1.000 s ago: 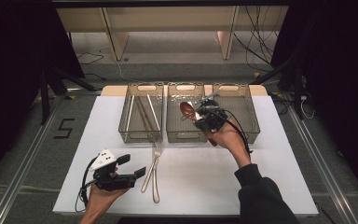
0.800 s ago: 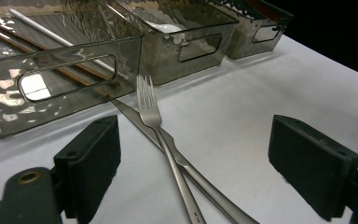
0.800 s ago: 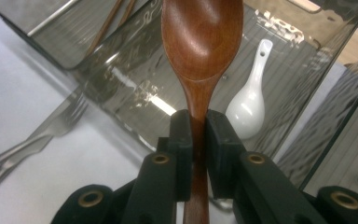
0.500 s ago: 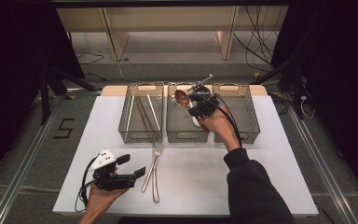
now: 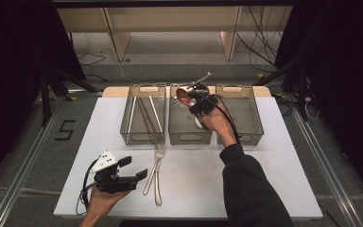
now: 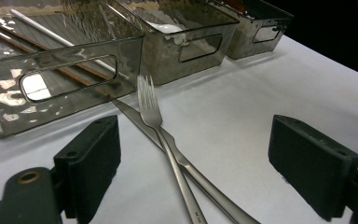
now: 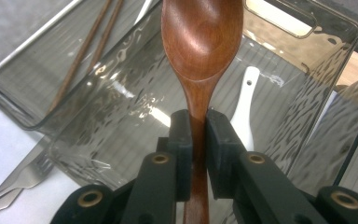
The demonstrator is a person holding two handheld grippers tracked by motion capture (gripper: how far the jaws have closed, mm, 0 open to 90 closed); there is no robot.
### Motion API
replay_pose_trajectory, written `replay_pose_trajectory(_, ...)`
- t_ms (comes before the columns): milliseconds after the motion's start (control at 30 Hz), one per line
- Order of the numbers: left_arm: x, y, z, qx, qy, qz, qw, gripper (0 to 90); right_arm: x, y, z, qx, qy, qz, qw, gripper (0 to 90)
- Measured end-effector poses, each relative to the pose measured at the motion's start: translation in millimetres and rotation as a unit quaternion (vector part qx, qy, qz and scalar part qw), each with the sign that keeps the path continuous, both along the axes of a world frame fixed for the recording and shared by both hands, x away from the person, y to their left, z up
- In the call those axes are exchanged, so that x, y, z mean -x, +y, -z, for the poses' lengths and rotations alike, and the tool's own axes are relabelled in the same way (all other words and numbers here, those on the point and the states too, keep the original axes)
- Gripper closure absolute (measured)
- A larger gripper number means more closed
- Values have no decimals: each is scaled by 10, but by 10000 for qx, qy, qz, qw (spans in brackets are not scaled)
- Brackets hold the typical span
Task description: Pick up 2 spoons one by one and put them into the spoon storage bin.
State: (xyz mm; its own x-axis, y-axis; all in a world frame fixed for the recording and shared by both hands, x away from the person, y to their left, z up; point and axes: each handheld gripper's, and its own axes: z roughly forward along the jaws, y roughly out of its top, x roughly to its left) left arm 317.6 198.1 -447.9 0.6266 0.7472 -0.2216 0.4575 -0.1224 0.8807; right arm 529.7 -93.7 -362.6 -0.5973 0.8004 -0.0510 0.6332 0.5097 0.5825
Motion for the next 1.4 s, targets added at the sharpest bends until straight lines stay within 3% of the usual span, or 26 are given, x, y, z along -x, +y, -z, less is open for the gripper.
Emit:
replay_pose_trajectory(633, -4, 0, 2, -24, -14, 35, 10000, 165, -123, 57, 180, 84, -71, 187, 9998, 812)
replay_pose_trajectory(700, -2, 3, 1, -27, -8, 43, 10000, 165, -138, 53, 199, -6, -70, 231, 9997, 808)
replay_pose_trajectory(767, -3, 6, 3, -15, -2, 39, 10000, 164, -147, 53, 218, -31, -10, 236, 9997, 733)
replay_pose_trajectory(1033, -6, 1, 5, -31, 3, 30, 10000, 163, -87, 2, 184, -222, 24, 186, 9996, 648)
replay_pose_trajectory(1400, -21, -6, 19, -72, 120, 25, 9999, 161, 147, -207, 140, -510, 21, 77, 9987, 496)
